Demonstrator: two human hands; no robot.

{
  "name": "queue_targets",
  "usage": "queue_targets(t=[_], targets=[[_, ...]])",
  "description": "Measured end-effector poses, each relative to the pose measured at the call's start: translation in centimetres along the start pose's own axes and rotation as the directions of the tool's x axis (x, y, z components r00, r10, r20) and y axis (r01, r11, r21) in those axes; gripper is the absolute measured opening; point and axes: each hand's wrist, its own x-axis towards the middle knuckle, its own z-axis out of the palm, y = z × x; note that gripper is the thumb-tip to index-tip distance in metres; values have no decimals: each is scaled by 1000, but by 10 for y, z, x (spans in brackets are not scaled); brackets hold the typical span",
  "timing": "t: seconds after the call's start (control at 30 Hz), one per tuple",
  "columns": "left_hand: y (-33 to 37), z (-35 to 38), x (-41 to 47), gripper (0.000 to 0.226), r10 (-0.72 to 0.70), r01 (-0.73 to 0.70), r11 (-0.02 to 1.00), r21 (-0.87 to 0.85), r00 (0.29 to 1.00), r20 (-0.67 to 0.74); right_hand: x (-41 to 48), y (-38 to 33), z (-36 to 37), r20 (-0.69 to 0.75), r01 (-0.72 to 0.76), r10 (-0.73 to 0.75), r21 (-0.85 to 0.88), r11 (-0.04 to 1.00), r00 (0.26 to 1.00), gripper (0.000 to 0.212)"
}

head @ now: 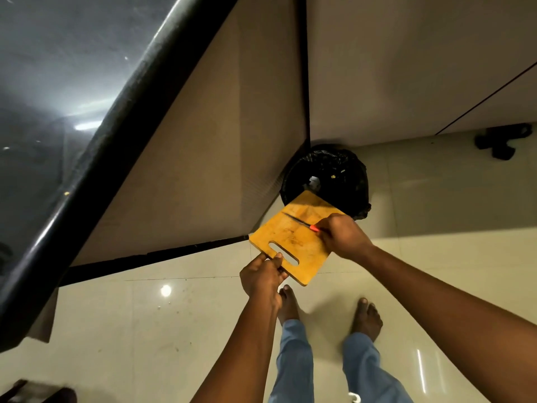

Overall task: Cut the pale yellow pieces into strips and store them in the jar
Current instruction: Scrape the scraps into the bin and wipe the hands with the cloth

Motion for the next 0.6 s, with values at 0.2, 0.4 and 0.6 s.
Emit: queue_targets(t=[0.2,0.4,0.6], targets=[[-5,-5,0,31,1,-1,1000,25,1000,19,10,25,-11,-44,-269,267,-43,962,963,9],[2,-6,5,31,5,-6,1000,15,1000,10,-26,-29,-16,134,85,-103,136,987,986,20],[6,-12,10,31,11,-12,999,40,1000,23,-24,-4,-14,56,-22,18,65,998,998,12]])
